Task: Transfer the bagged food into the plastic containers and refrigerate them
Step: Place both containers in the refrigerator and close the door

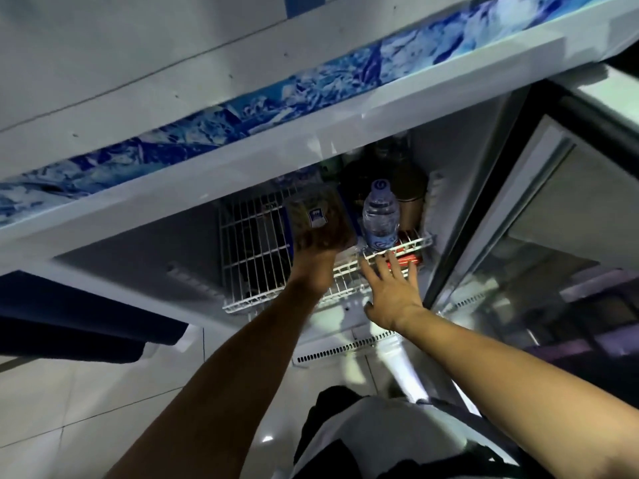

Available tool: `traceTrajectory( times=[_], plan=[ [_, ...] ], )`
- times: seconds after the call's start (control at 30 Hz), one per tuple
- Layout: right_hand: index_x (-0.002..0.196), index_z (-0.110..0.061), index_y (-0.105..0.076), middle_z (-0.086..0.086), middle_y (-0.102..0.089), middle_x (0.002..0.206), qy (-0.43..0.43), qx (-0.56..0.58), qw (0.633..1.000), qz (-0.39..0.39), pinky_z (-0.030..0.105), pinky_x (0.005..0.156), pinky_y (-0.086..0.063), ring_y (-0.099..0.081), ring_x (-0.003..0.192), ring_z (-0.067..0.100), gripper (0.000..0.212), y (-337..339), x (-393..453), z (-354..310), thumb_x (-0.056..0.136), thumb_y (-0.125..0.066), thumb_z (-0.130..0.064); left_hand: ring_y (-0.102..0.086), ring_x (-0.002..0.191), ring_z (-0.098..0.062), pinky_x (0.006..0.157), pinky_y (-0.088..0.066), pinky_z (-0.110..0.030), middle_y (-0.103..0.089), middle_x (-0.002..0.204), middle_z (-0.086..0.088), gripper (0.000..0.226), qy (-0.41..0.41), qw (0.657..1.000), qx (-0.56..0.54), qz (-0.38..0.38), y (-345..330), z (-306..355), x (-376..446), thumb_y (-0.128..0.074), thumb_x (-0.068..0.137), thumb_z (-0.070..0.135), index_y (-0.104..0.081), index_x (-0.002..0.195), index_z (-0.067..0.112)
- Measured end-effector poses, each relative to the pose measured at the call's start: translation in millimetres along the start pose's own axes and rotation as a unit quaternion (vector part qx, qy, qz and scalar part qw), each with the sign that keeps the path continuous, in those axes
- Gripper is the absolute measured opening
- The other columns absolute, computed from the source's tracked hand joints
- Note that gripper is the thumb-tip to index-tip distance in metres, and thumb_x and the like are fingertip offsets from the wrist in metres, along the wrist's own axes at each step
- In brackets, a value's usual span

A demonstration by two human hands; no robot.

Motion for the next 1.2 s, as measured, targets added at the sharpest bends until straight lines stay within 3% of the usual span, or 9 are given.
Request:
traceTrajectory(
  times=[0.17,0.3,0.43,0.5,0.6,0.73,0.9,1.0,1.2],
  plan=[
    [0.157,-0.027,0.012,-0.001,0.023,0.164,0.003,0.01,0.999,-0.036,0.063,0.116,0.009,0.025,0.149,0.028,0.093,-4,5,6,0.092,-0.053,-0.043,-0.015,0.15,-0.041,0.124,-0.016,-0.05,-0.022,0.164,-0.012,0.082,0.004,0.998,0.031,0.057,-6,1,-8,-0.052,0.086,-0.004,-0.034,0.152,0.042],
    [0.157,-0.029,0.014,-0.001,0.024,0.164,0.006,0.003,1.0,-0.013,0.062,0.115,0.011,0.024,0.15,0.029,0.098,-6,8,8,0.089,-0.055,-0.044,0.003,0.153,-0.039,0.124,-0.005,-0.052,-0.009,0.168,-0.007,0.084,0.047,0.998,0.035,0.008,-13,1,-11,-0.045,0.086,0.0,-0.022,0.155,0.042],
    [0.156,-0.027,0.018,0.002,0.022,0.165,0.004,-0.036,0.999,0.023,0.063,0.115,0.011,0.024,0.149,0.034,0.102,-9,5,8,0.087,-0.055,-0.048,-0.031,0.143,-0.044,0.115,-0.022,-0.062,-0.043,0.151,-0.016,0.087,0.066,0.997,0.006,0.05,-17,12,-27,-0.052,0.073,0.004,-0.033,0.154,0.03],
    [0.155,-0.028,0.019,0.003,0.022,0.165,0.012,-0.032,0.999,0.03,0.064,0.117,0.008,0.022,0.15,0.034,0.106,-13,5,8,0.085,-0.057,-0.048,-0.019,0.149,-0.041,0.118,-0.016,-0.064,-0.033,0.156,-0.013,0.097,0.076,0.996,0.012,0.035,-26,15,-35,-0.061,0.071,0.002,-0.025,0.157,0.029],
    [0.155,-0.029,0.02,0.002,0.024,0.164,0.01,-0.029,0.999,0.026,0.064,0.118,0.004,0.02,0.15,0.035,0.108,-17,6,10,0.084,-0.059,-0.05,-0.004,0.152,-0.039,0.121,-0.005,-0.062,-0.016,0.162,-0.01,0.108,0.07,0.997,0.031,0.0,-35,16,-42,-0.071,0.075,0.01,-0.007,0.159,0.033],
    [0.157,-0.037,0.008,-0.004,0.023,0.164,-0.001,0.019,1.0,-0.021,0.062,0.118,0.007,0.026,0.149,0.032,0.095,-13,-4,8,0.087,-0.053,-0.058,-0.01,0.151,-0.041,0.121,-0.014,-0.058,-0.016,0.164,-0.014,0.109,0.066,0.998,0.022,0.006,-29,17,-55,-0.08,0.076,0.034,-0.011,0.159,0.034],
    [0.156,-0.045,-0.007,-0.011,0.009,0.166,0.006,0.158,0.987,-0.017,0.058,0.12,0.001,0.021,0.151,0.026,0.082,-5,-69,-10,0.089,-0.055,-0.056,0.003,0.153,-0.039,0.122,-0.01,-0.056,0.006,0.168,-0.009,0.1,0.118,0.981,-0.149,0.035,-43,28,-153,-0.072,0.079,0.046,-0.011,0.157,0.041],
    [0.155,-0.046,-0.004,-0.013,0.013,0.165,0.045,0.132,0.99,-0.014,0.055,0.121,0.003,0.022,0.151,0.025,0.079,-8,-109,-43,0.092,-0.05,-0.06,0.013,0.153,-0.035,0.123,-0.006,-0.053,0.024,0.164,0.0,0.1,0.177,0.973,-0.138,-0.044,-62,6,-223,-0.065,0.084,0.056,0.006,0.153,0.05],
    [0.154,-0.048,-0.01,-0.014,0.011,0.165,0.196,0.089,0.976,-0.04,0.05,0.121,0.005,0.022,0.151,0.019,0.081,-17,-178,-166,0.079,-0.03,-0.07,0.008,0.154,-0.032,0.123,-0.008,-0.053,0.012,0.168,-0.002,0.088,0.286,0.948,-0.134,0.033,-15,-54,-350,-0.05,0.085,0.065,-0.002,0.156,0.045]
  ],
)
Point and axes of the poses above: each hand's wrist, its own x-axis towards the middle knuckle, its own y-axis out of the back of the hand, z = x × y, the point moved 6 cm from there along x, towards the middle knuckle
